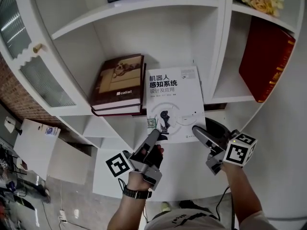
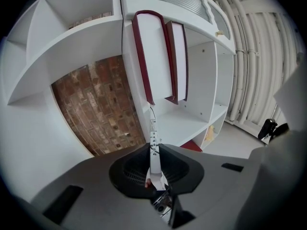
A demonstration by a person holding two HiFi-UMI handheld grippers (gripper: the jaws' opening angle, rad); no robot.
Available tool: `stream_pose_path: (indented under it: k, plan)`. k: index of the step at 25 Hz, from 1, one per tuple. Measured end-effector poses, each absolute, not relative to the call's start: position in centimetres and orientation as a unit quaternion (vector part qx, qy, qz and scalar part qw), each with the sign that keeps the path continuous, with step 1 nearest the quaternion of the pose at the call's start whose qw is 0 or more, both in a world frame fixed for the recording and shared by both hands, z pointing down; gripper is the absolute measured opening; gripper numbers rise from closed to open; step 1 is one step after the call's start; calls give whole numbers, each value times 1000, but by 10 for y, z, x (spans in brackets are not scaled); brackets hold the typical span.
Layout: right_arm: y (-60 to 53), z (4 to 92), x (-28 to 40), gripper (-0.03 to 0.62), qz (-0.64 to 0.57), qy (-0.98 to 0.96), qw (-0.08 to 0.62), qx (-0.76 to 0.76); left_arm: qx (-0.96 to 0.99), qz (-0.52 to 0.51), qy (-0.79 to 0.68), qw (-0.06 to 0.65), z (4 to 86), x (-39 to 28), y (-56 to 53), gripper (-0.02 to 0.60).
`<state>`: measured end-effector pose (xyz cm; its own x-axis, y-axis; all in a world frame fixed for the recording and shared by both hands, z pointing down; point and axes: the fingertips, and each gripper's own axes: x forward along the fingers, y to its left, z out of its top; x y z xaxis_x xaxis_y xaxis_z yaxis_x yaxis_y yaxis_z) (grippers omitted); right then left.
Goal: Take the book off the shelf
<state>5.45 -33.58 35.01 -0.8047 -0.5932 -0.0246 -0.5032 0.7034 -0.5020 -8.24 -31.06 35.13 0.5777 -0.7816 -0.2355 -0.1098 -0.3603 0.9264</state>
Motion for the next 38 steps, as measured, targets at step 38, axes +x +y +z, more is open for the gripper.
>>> stream_pose_path:
  k: [38]
  plan:
    - [-218,371,39,72,-229,918,140,-292,883,-196,-333,268,368,-94,-200,55]
